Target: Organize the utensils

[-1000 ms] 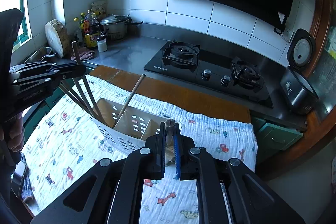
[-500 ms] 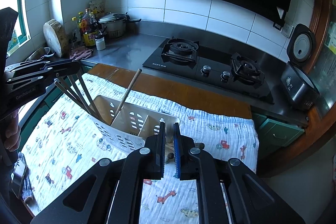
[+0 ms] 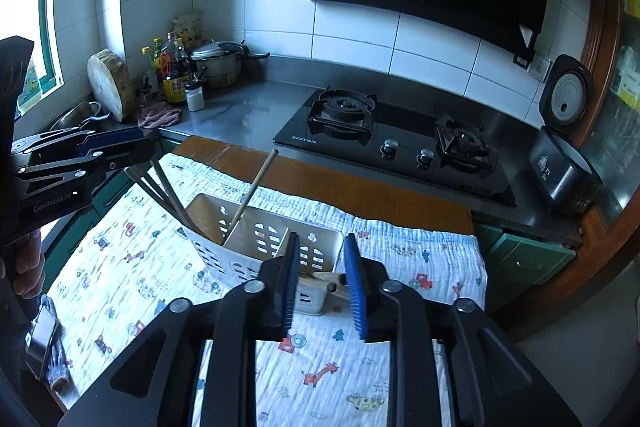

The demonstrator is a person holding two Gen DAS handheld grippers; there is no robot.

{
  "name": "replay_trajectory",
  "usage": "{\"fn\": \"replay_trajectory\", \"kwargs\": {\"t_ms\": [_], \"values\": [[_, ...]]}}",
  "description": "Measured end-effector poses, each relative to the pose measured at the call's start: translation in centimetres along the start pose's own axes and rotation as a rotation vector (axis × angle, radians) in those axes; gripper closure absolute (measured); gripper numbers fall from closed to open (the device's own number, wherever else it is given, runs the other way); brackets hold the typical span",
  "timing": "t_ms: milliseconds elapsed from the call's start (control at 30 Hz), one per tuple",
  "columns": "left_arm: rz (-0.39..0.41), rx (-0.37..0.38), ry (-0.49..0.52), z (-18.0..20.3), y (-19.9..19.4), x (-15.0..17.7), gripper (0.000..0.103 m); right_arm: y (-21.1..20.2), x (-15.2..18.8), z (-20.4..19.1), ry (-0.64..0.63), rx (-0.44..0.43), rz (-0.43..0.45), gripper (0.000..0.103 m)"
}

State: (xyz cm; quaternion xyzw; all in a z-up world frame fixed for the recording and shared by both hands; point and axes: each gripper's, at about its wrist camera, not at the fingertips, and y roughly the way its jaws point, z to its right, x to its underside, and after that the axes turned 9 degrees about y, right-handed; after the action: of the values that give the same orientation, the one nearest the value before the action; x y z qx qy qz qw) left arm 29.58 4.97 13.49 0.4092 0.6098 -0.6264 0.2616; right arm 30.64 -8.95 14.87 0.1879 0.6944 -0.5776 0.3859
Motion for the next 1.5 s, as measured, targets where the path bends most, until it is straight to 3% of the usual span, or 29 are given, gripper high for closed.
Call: {"fn": "replay_trajectory", "kwargs": {"t_ms": [200, 367, 467, 567, 700, 1000, 1267, 1500], "values": [[0.013, -0.022, 0.004, 0.7, -2.4, 1.5, 0.048, -2.4, 1.0, -0.1, 0.006, 0.008, 0.035, 0.062], [0.034, -0.034, -0.003, 1.3, -4.6, 3.1, 0.032, -4.2, 2.4, -0.1, 0.017, 0.005, 0.049, 0.059], [0.049, -0.048, -0.007, 1.7, -5.9, 3.9, 0.023, -5.1, 3.6, -0.1, 0.022, 0.02, 0.061, 0.043], [0.069, -0.068, -0.004, 2.1, -7.5, 4.8, 0.016, -6.0, 5.0, 0.1, 0.034, 0.015, 0.066, 0.043], [0.094, -0.097, 0.005, 2.9, -9.5, 6.3, 0.005, -7.4, 6.9, 0.3, 0.068, 0.012, 0.079, 0.03], [0.107, -0.112, -0.039, 4.1, -12.6, 11.4, 0.005, -10.2, 12.5, -0.4, 0.096, 0.009, 0.136, 0.013], [0.077, -0.158, -0.032, 5.4, -14.0, 16.2, 0.005, -11.2, 18.3, -1.3, 0.141, 0.003, 0.159, 0.01], [0.07, -0.179, -0.017, 5.9, -15.0, 18.6, 0.005, -12.0, 20.9, -2.4, 0.165, 0.013, 0.184, 0.009]]}}
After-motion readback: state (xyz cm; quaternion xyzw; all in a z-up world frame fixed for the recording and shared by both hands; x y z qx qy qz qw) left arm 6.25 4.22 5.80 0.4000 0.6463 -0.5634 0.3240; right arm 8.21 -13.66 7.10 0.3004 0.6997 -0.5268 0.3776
